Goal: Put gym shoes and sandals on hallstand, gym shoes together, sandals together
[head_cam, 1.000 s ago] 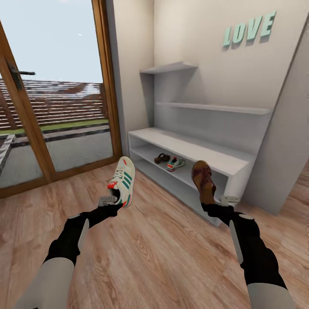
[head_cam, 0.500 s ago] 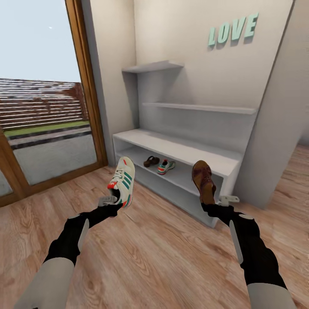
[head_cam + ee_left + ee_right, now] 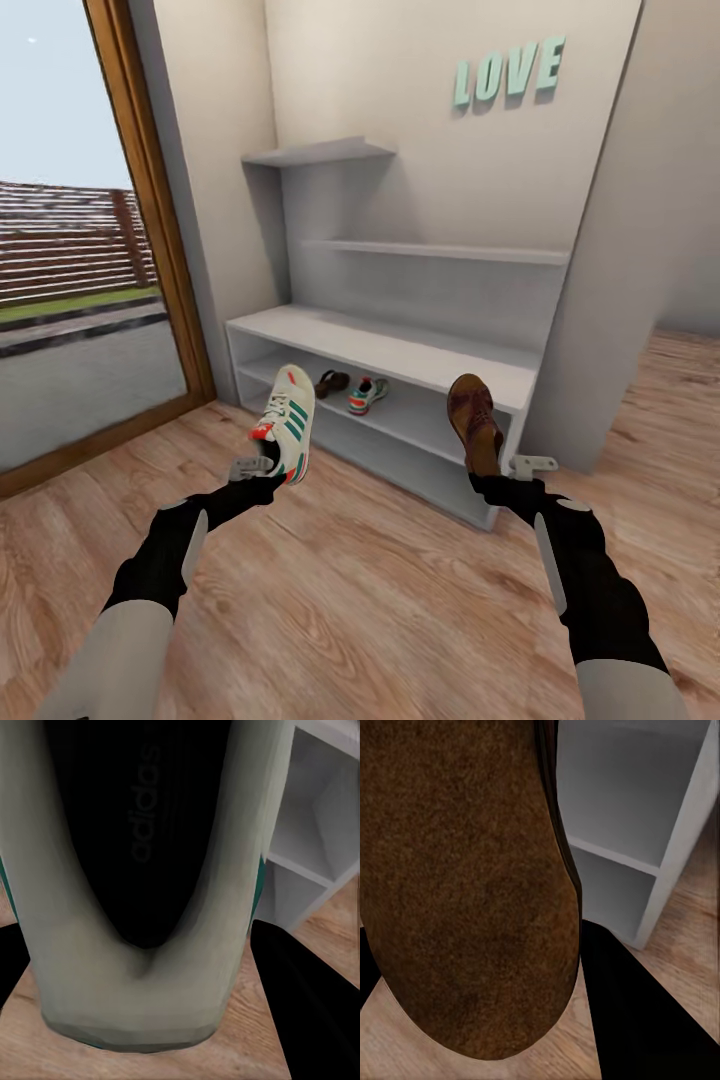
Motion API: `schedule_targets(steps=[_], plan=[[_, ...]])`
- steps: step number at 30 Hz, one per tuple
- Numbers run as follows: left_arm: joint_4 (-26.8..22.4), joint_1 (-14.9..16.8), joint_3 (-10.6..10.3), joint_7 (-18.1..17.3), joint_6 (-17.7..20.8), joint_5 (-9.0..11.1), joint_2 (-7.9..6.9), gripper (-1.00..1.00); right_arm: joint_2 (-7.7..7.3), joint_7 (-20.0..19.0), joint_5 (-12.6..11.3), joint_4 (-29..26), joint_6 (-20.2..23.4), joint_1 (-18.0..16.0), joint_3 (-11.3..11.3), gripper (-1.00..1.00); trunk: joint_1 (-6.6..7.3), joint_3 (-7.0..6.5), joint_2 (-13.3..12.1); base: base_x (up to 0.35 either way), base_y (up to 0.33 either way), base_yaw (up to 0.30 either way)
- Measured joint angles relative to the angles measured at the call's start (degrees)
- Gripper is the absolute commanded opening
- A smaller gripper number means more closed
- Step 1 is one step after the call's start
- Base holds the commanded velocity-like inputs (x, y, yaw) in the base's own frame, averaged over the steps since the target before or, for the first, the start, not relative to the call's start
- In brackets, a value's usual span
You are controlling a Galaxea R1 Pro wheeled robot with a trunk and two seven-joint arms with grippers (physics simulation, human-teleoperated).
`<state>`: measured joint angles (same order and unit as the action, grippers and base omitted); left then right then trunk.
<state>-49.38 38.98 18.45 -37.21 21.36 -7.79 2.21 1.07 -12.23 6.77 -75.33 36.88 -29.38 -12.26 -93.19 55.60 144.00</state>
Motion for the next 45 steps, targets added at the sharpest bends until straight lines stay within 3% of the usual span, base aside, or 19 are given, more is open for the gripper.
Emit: schedule_targets(steps=[28,45], plan=[[0.0,0.0,0.0,-0.1,0.0,0.1,0.0,-1.0,0.0,0.0,0.0,0.0,0.0,0.0,-0.1,-1.0,-0.01,0.0,0.0,0.068,0.336,-0.277],[0.0,0.0,0.0,-0.1,0.0,0.1,-0.01,-1.0,0.01,0.0,0.0,0.0,0.0,0.0,-0.1,-1.0,-0.01,0.0,0.0,0.004,0.347,-0.027]])
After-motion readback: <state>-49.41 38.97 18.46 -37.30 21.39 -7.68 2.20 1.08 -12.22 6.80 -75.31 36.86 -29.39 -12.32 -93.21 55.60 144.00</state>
